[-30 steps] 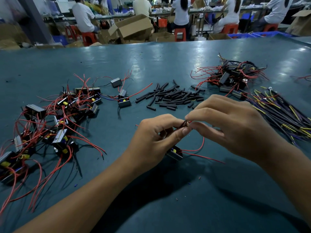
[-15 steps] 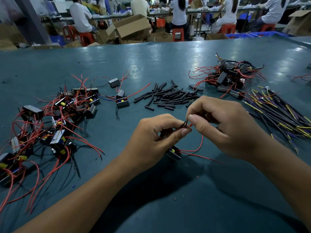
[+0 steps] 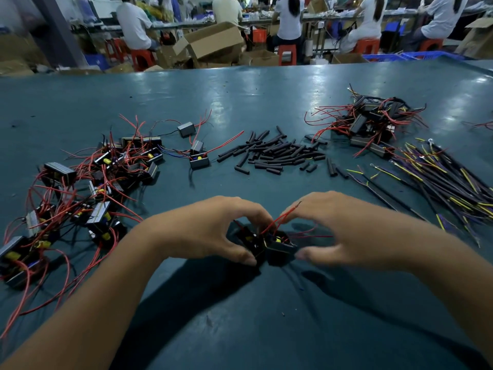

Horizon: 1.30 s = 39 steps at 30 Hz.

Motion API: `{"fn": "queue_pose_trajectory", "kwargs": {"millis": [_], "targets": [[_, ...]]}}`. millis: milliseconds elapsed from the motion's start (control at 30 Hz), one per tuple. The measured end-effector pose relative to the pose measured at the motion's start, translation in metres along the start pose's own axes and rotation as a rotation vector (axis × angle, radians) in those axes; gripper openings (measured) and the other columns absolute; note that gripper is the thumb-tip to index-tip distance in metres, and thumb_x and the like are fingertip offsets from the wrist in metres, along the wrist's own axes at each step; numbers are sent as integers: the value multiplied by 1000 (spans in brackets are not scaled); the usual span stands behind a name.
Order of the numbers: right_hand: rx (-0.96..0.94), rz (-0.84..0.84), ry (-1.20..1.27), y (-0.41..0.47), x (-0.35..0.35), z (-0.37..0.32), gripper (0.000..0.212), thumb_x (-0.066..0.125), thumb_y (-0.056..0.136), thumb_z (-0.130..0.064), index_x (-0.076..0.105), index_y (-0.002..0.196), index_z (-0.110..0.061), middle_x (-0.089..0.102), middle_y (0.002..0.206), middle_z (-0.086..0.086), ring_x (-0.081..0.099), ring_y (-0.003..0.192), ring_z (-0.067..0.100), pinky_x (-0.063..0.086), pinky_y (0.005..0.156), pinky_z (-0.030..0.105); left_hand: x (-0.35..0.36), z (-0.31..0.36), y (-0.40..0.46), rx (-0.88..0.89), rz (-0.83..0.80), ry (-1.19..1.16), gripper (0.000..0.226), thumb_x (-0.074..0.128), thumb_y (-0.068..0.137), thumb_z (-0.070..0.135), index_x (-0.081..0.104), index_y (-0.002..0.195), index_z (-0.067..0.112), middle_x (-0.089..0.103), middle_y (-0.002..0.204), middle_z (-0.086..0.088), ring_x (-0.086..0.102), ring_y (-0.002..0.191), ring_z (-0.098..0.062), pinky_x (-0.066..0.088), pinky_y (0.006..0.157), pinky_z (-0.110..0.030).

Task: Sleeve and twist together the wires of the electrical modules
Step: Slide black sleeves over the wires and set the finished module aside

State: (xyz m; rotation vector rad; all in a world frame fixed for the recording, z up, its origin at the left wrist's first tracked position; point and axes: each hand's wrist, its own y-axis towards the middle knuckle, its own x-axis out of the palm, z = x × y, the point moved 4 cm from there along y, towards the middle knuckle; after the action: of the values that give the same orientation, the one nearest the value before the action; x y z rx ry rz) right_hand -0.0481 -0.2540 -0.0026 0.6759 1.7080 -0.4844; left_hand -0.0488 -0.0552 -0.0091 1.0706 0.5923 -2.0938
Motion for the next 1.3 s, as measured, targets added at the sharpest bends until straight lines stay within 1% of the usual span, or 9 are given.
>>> {"fn": "queue_pose_trajectory", "kwargs": {"millis": [67,200,467,600,733,867,1100,1233,1300], "targets": [[-19,26,-61,8,9,-8,41,64,90,-48,55,126,-33,59,119,-14,49,113,7,35,100,27,0,-1,3,12,42,24,33,86,78,33,64,101,39,66,98,18,59,98,-1,42,83,-15],[10,74,-81,10,9,-3,27,59,91,-48,58,114,-33,60,104,-14,53,103,10,39,94,32,-5,-11,4,-78,126,121,34,83,77,44,66,104,31,64,88,14,60,84,-4,47,73,-19],[59,71,-199,9,6,10,38,52,92,-56,59,127,-42,59,110,-15,51,106,8,38,90,30,-2,-9,10,-97,189,190,39,79,74,57,60,99,35,62,88,17,59,82,-3,52,75,-30],[67,76,-220,9,9,11,39,50,92,-58,59,127,-43,58,108,-15,51,104,10,36,83,30,-10,-2,5,9,279,223,47,79,71,58,53,105,37,54,95,22,51,88,-2,41,82,-24],[63,66,-213,10,11,11,39,51,93,-57,59,128,-42,58,104,-14,50,101,13,38,84,30,-14,21,-2,268,402,96,40,88,72,38,56,94,29,46,81,14,45,73,-7,38,64,-17],[67,55,-219,10,11,11,36,51,93,-56,59,125,-41,58,105,-11,50,103,14,38,85,32,-1,32,4,381,449,60,24,84,79,27,71,96,16,46,75,9,46,64,-13,40,56,-26],[70,30,-180,10,9,11,32,54,93,-53,60,122,-40,59,106,-9,51,103,14,41,89,34,12,28,13,352,574,-105,14,72,89,23,73,85,10,53,68,6,46,61,-5,35,59,-16],[70,14,-193,11,8,11,34,57,93,-53,58,124,-39,58,108,-9,50,105,14,42,91,34,13,28,16,282,581,-216,11,66,92,29,67,81,25,53,65,20,47,59,1,34,58,-11],[65,-42,-154,8,5,12,39,59,91,-53,57,127,-39,57,112,-12,49,107,9,41,95,30,13,26,16,245,582,-283,13,66,92,31,63,80,32,53,62,19,44,55,0,34,54,-14]]}}
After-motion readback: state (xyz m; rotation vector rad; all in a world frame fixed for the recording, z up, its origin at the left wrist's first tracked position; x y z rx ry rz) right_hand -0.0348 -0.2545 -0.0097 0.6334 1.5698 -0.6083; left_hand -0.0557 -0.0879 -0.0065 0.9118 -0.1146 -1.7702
